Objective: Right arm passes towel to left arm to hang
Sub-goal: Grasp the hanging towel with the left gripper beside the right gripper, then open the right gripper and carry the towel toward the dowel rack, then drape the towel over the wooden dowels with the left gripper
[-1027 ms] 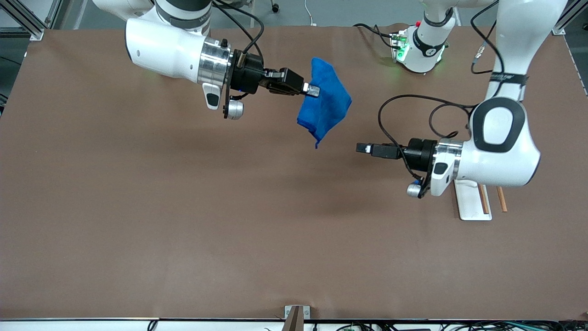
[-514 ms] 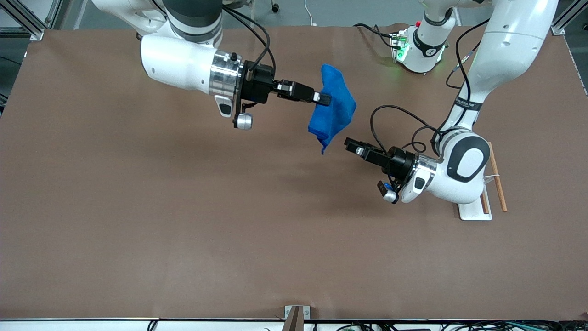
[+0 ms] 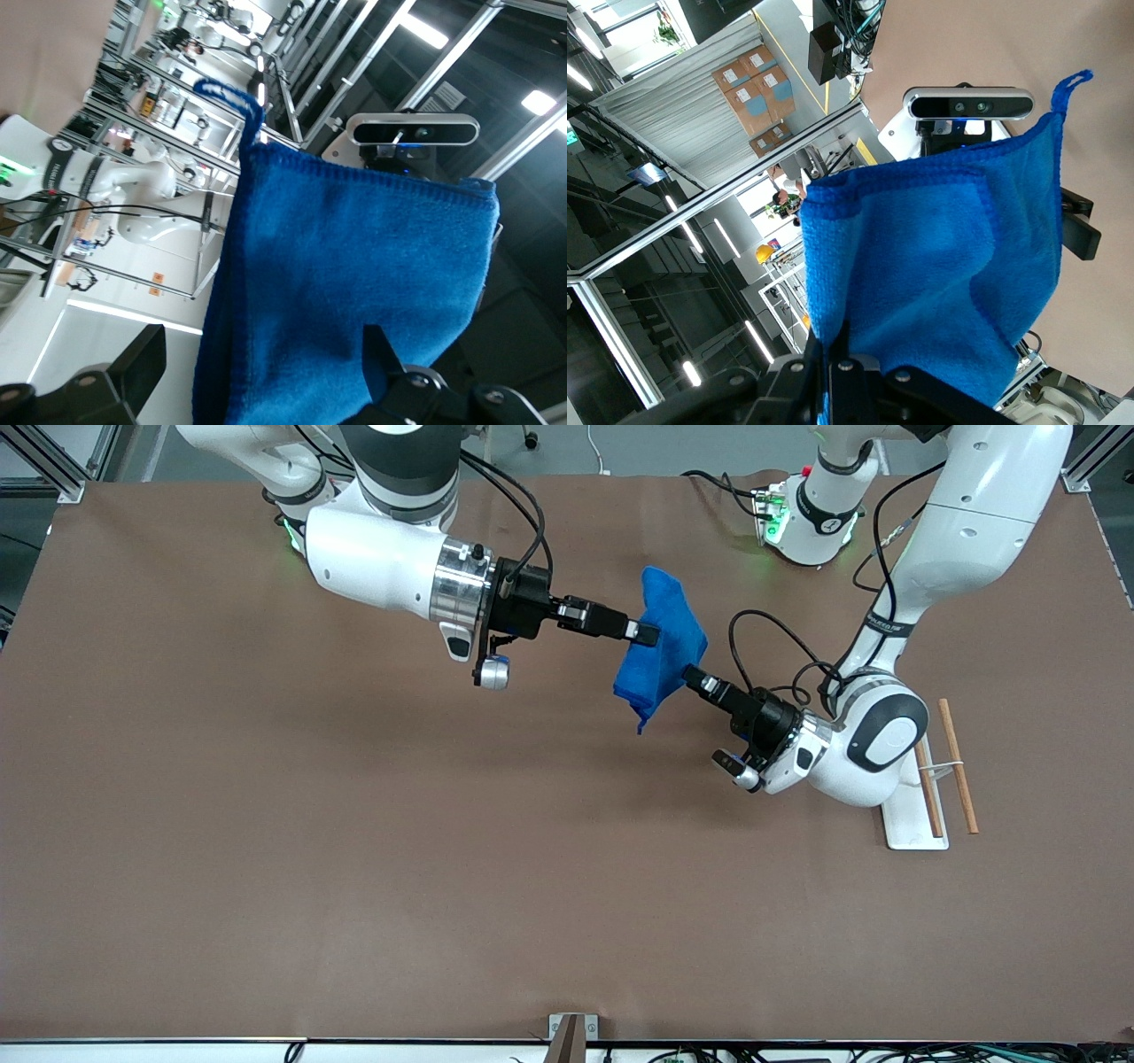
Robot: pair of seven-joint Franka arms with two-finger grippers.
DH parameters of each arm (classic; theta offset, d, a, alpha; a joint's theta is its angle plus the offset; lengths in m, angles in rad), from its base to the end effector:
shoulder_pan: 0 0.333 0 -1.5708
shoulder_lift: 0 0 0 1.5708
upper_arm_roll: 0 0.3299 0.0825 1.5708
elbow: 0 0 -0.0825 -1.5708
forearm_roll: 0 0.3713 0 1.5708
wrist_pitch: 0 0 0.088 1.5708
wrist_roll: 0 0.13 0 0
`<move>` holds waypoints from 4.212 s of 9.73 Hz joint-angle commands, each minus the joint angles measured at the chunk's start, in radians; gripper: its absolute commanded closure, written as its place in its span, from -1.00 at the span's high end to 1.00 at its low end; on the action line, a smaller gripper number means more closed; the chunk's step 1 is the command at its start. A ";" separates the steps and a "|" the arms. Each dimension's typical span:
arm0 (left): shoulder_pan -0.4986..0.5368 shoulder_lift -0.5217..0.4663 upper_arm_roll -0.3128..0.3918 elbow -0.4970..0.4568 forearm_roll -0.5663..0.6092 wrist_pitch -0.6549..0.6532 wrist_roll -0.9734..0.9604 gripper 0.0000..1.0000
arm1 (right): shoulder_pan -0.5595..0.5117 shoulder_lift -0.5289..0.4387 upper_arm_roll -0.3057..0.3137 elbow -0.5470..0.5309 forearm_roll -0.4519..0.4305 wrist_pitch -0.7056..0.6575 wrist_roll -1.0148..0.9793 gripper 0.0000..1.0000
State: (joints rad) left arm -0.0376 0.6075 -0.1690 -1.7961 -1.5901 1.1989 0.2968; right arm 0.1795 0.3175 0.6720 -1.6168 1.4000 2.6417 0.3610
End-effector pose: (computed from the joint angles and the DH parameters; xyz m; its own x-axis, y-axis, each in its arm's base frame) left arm 0.5563 -0.2556 0.3326 0.7434 -0.5225 -0.4174 0.5449 0.1113 0.8311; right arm 0.5111 0.4692 0.5513 0.8289 -0.2635 -0.4935 -0.5351 -0.1160 -0.8368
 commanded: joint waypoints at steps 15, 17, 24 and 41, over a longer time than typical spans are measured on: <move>0.110 -0.003 0.094 0.193 0.072 0.072 -0.310 -1.00 | -0.248 -0.044 -0.008 -0.060 -0.336 -0.373 0.001 1.00; 0.110 -0.020 0.179 0.251 0.207 0.097 -0.393 -1.00 | -0.357 -0.075 -0.093 -0.045 -0.621 -0.678 0.010 1.00; 0.110 -0.161 0.280 0.346 1.093 0.278 -0.478 -1.00 | -0.302 -0.221 -0.523 -0.002 -1.404 -0.894 -0.049 1.00; 0.265 -0.252 0.283 0.104 1.565 0.577 -0.095 -1.00 | -0.233 -0.311 -0.755 0.120 -1.441 -1.117 -0.341 1.00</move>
State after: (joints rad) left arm 0.2271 0.3275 0.1153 -1.6883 -0.0530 1.7483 0.1724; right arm -0.0571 0.0364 -0.0890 -1.4642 -0.0180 1.5188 -0.0051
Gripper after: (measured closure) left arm 0.978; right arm 0.000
